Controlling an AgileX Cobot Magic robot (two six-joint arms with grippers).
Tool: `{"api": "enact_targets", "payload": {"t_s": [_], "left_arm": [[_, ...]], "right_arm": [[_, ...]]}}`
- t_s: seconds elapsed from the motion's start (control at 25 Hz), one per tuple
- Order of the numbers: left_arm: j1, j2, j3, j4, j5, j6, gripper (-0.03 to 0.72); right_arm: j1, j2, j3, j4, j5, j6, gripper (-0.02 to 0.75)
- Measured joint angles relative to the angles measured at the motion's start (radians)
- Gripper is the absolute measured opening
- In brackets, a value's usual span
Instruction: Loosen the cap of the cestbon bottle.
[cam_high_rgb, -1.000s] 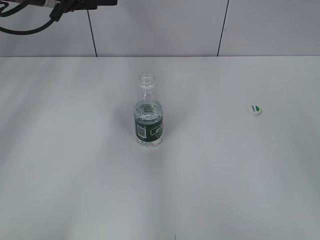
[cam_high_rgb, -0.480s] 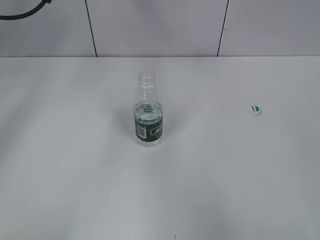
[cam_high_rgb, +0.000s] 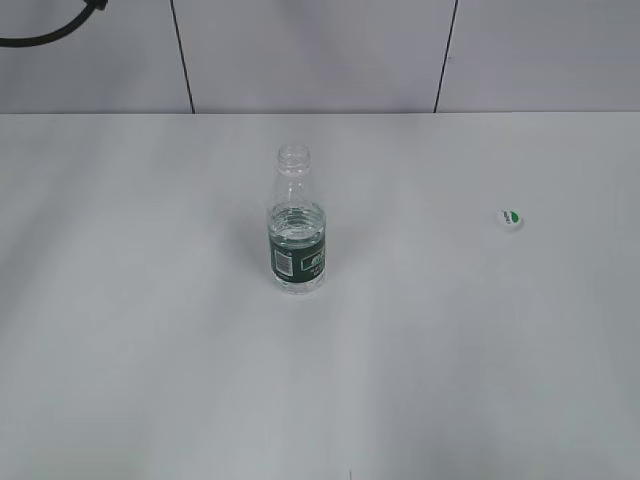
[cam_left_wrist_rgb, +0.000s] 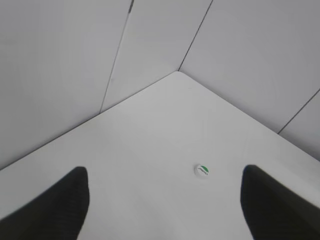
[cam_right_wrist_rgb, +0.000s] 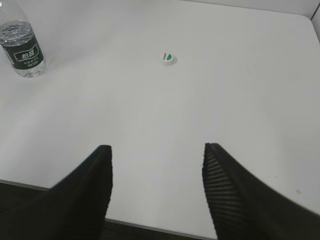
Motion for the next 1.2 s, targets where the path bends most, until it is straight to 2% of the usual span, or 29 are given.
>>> {"api": "enact_targets", "payload": {"t_s": [0.48, 0.6, 0.84, 1.2], "left_arm": [[0.000, -0.008, 0.000, 0.000, -0.023, 0.000, 0.565], [0.000, -0.008, 0.000, 0.000, -0.024, 0.000, 0.565], [0.000, -0.008, 0.000, 0.000, -0.024, 0.000, 0.565], [0.000, -0.008, 0.000, 0.000, -0.015, 0.000, 0.565]], "right_arm": [[-0.010, 0.000, 0.011, -0.003, 0.002, 0.006, 0.441], [-0.077, 0.000, 0.011, -0.003, 0.002, 0.007, 0.441], [-0.277, 0.000, 0.011, -0.003, 0.003, 0.007, 0.441], [-0.299, 0.000, 0.011, -0.003, 0.003, 0.007, 0.441]]}}
